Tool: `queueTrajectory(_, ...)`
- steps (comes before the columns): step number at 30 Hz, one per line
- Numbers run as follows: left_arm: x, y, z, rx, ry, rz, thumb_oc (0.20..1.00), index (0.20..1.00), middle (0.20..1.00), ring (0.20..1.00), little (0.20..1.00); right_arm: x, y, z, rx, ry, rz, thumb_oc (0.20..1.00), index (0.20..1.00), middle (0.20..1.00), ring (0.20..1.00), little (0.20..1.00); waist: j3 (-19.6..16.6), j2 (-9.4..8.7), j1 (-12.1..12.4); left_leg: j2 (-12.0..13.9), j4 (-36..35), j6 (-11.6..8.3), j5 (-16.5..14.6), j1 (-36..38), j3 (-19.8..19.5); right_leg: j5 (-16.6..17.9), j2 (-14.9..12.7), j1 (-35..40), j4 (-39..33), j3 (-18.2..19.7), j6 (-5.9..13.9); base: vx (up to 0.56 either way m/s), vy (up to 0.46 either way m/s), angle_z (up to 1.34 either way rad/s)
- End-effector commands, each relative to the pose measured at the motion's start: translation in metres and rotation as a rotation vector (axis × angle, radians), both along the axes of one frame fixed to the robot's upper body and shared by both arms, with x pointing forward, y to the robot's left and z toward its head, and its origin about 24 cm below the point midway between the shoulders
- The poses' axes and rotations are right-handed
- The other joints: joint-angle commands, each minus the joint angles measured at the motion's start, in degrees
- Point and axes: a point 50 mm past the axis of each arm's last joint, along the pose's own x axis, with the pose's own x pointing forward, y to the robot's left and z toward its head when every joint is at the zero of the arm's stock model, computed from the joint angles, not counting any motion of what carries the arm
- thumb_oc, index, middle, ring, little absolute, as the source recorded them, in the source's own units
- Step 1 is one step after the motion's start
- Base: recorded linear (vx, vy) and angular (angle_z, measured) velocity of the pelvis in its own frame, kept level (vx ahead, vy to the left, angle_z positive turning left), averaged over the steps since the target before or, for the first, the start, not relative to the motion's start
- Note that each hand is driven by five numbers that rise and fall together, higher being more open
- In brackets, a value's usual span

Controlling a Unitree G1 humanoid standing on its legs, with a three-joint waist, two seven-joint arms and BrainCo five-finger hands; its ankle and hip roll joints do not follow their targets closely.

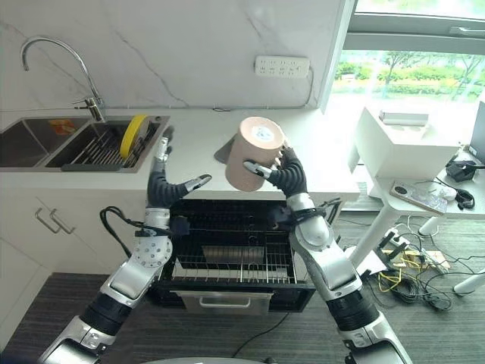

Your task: Place the dishes in the dishwasher.

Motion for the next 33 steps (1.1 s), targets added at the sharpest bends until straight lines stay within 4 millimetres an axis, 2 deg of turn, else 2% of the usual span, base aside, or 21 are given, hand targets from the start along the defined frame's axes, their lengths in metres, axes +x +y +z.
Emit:
queueTrajectory(1,0.000,0.010,0.027,-0.046,-0.125,-0.026,1.000,1.000,1.000,1.000,1.000,-0.003,-0.010,0.039,0.098,-0.211,-0.016,0.200,0.200,0.200,0.200,0.200,1.1,-1.24,1.7,5.3,0.3,-1.27,-4.2,1.8,0.3,-5.4,-5.9,3.0,0.1,-0.9,5.29,0.00,0.000,0.00)
queueTrajectory(5,-0.006,0.027,0.024,-0.079,-0.106,0.007,1.000,1.000,1.000,1.000,1.000,-0.010,-0.020,0.033,0.107,-0.194,-0.029,0.200,0.200,0.200,0.200,0.200,1.1,-1.06,1.8,5.4,0.3,-1.42,-4.0,1.8,0.3,-5.5,-5.9,3.1,0.1,-1.1,5.19,0.01,-0.001,0.00)
queueTrajectory(10,-0.013,0.047,0.010,-0.170,0.018,-0.016,1.000,1.000,1.000,1.000,1.000,-0.018,-0.030,0.012,0.179,-0.100,-0.003,0.200,0.200,0.200,0.200,0.200,1.4,-1.03,2.0,5.0,0.3,-1.20,-3.8,1.9,-0.7,-5.8,-5.1,3.9,0.1,-0.7,4.67,0.09,-0.024,0.03)
queueTrajectory(12,-0.015,0.052,0.003,-0.249,0.109,-0.056,1.000,1.000,1.000,1.000,1.000,-0.019,-0.035,0.008,0.221,-0.071,0.011,0.200,0.200,0.200,0.200,0.200,2.9,-0.79,2.2,4.9,1.3,-1.00,-2.1,1.1,-1.9,-7.4,-4.1,2.2,4.5,0.8,3.57,0.02,-0.005,0.02)
queueTrajectory(15,-0.012,0.050,0.003,-0.337,0.132,-0.122,1.000,1.000,1.000,1.000,1.000,-0.016,-0.040,0.015,0.260,-0.109,0.032,0.200,0.200,0.200,0.200,0.200,7.7,-0.93,2.2,5.1,14.8,-1.50,-5.7,-7.3,-4.8,-11.9,-4.2,-4.2,15.2,2.4,2.72,-0.18,-0.015,-0.04)
queueTrajectory(18,-0.007,0.050,0.006,-0.353,0.149,-0.184,1.000,1.000,1.000,1.000,1.000,-0.012,-0.040,0.027,0.298,-0.148,0.087,0.200,0.200,0.200,0.200,0.200,11.4,-0.69,1.5,5.9,23.4,-1.66,-8.9,-14.3,-5.8,-15.1,-4.7,-10.6,22.9,3.9,1.96,-0.24,0.020,0.01)
queueTrajectory(19,-0.007,0.046,0.007,-0.332,0.155,-0.212,1.000,1.000,1.000,1.000,1.000,-0.012,-0.039,0.031,0.296,-0.162,0.095,0.200,0.200,0.200,0.200,0.200,12.3,-0.56,1.4,6.1,26.7,-1.58,-9.8,-17.1,-6.4,-16.1,-5.0,-13.5,26.5,4.4,1.67,-0.27,0.051,0.00)
queueTrajectory(21,-0.009,0.037,0.016,-0.168,0.119,-0.243,1.000,1.000,1.000,1.000,1.000,-0.011,-0.038,0.034,0.289,-0.185,0.103,0.200,0.200,0.200,0.200,0.200,14.1,-0.37,1.4,6.0,31.7,-1.47,-11.4,-21.5,-7.9,-16.6,-5.9,-17.8,30.7,4.6,1.46,-0.20,0.040,0.01)
queueTrajectory(23,-0.007,0.036,0.013,-0.098,0.166,-0.241,1.000,1.000,1.000,1.000,1.000,-0.011,-0.039,0.032,0.292,-0.180,0.103,0.200,0.200,0.200,0.200,0.200,14.7,-0.14,1.4,5.9,32.6,-1.49,-11.6,-22.2,-8.0,-16.7,-6.2,-18.6,31.6,4.3,1.38,-0.05,0.040,-0.05)
queueTrajectory(27,-0.008,0.036,-0.014,-0.005,0.394,-0.298,1.000,1.000,1.000,1.000,1.000,-0.013,-0.041,0.025,0.279,-0.141,0.105,0.200,0.200,0.200,0.200,0.200,15.3,0.90,0.7,6.1,32.7,-1.46,-11.5,-21.4,-7.4,-16.5,-6.9,-18.2,31.9,4.2,1.78,0.05,0.090,-0.04)
queueTrajectory(30,-0.011,0.036,-0.037,0.147,0.591,-0.352,1.000,1.000,1.000,1.000,1.000,-0.016,-0.046,0.021,0.246,-0.114,0.113,0.200,0.200,0.200,0.200,0.200,15.1,2.13,-0.2,6.5,32.2,-1.66,-10.8,-19.9,-6.2,-16.4,-7.1,-17.1,31.7,4.2,2.08,0.12,0.121,-0.05)
queueTrajectory(32,-0.011,0.038,-0.045,0.216,0.672,-0.369,1.000,1.000,1.000,1.000,1.000,-0.016,-0.047,0.021,0.229,-0.103,0.120,0.200,0.200,0.200,0.200,0.200,15.1,2.62,-0.6,6.6,32.2,-1.68,-10.6,-19.4,-5.8,-16.4,-7.4,-16.7,31.8,4.2,2.20,0.14,0.122,-0.12)
queueTrajectory(33,-0.012,0.039,-0.051,0.313,0.739,-0.391,1.000,1.000,1.000,1.000,1.000,-0.016,-0.049,0.021,0.213,-0.091,0.129,0.200,0.200,0.200,0.200,0.200,15.0,3.16,-1.1,6.8,32.4,-1.75,-10.4,-18.9,-5.4,-16.4,-7.6,-16.5,32.1,4.3,2.33,0.19,0.178,-0.12)
